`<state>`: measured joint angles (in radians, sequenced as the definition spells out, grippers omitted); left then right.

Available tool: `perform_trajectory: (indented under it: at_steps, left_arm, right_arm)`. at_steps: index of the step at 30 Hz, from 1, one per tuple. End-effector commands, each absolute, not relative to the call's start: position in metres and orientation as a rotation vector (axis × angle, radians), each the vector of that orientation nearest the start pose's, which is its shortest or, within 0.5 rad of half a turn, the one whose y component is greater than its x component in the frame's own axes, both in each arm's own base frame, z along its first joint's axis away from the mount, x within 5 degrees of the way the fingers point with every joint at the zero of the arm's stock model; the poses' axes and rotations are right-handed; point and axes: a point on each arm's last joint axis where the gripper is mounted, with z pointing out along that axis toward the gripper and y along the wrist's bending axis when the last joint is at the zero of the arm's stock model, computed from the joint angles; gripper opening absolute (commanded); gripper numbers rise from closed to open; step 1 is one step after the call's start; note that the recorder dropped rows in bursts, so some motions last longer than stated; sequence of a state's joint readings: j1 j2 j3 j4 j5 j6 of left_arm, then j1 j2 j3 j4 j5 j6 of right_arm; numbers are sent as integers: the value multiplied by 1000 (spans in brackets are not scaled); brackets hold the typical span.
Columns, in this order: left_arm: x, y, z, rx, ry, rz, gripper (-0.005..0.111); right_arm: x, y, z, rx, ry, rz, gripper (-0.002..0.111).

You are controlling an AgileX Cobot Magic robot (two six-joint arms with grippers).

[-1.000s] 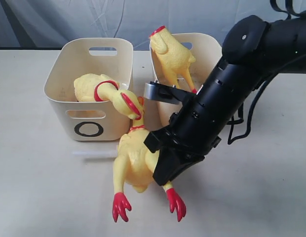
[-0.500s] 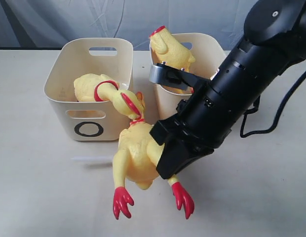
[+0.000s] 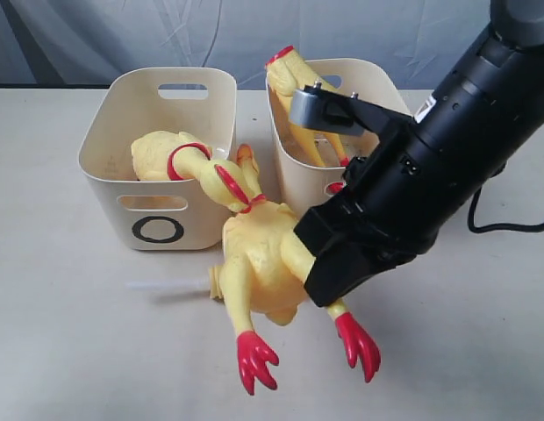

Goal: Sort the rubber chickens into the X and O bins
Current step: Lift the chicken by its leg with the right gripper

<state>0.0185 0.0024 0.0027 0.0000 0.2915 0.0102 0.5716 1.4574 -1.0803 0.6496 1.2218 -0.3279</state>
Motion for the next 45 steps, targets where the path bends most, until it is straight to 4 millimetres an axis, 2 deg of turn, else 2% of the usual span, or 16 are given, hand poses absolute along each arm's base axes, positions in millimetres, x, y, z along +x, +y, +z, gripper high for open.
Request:
perform_trajectory:
  at_steps: [1, 26, 45]
  left_arm:
    - [55, 1, 187, -9, 1767, 21, 0]
    - [55, 1, 187, -9, 1767, 21, 0]
    - [55, 1, 187, -9, 1767, 21, 0]
  right_arm:
    - [188, 181, 295, -993, 2798, 960, -1]
    - [169, 154, 325, -974, 2708, 734, -1]
    - [154, 139, 344, -939, 2631, 667, -1]
